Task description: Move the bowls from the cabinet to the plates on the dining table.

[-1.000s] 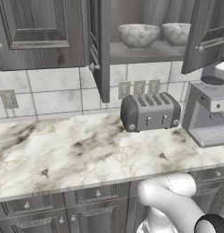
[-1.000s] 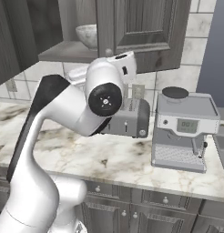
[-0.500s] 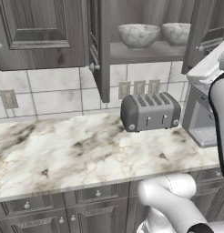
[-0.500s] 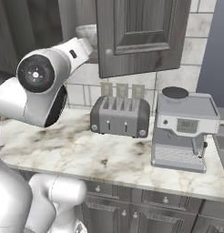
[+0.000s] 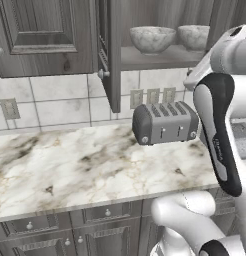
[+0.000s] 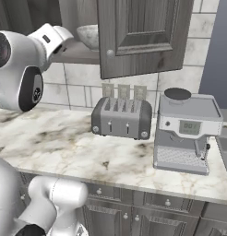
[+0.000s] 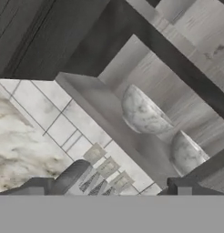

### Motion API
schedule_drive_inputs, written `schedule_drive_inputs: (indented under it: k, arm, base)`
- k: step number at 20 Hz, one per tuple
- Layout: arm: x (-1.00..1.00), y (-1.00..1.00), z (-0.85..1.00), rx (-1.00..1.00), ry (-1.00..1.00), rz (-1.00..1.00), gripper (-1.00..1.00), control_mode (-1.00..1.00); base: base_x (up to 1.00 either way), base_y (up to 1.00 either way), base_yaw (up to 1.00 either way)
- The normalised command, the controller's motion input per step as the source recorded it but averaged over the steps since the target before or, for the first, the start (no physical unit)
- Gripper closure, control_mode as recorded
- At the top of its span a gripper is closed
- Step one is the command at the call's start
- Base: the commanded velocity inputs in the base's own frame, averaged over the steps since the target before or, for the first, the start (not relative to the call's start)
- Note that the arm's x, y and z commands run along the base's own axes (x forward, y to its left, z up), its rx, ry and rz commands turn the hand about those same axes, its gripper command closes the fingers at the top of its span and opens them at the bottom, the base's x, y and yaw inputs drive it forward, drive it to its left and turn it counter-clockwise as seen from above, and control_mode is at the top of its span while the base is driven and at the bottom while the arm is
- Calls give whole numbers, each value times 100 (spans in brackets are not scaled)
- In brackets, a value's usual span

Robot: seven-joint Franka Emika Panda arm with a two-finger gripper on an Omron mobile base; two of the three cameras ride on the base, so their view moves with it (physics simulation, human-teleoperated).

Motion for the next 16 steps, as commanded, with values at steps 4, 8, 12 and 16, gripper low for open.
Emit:
schedule_drive_inputs:
  k: [4,8,12,16]
  arm:
    - [55,17,7,-27,2,-15,-100,-100]
    - [68,6,1,-26,3,-16,-100,-100]
    - [55,0,0,-21,3,-18,-100,-100]
    - [68,0,0,-21,3,-18,-100,-100]
  base:
    - [0,0,0]
    - [0,0,0]
    - [0,0,0]
    - [0,0,0]
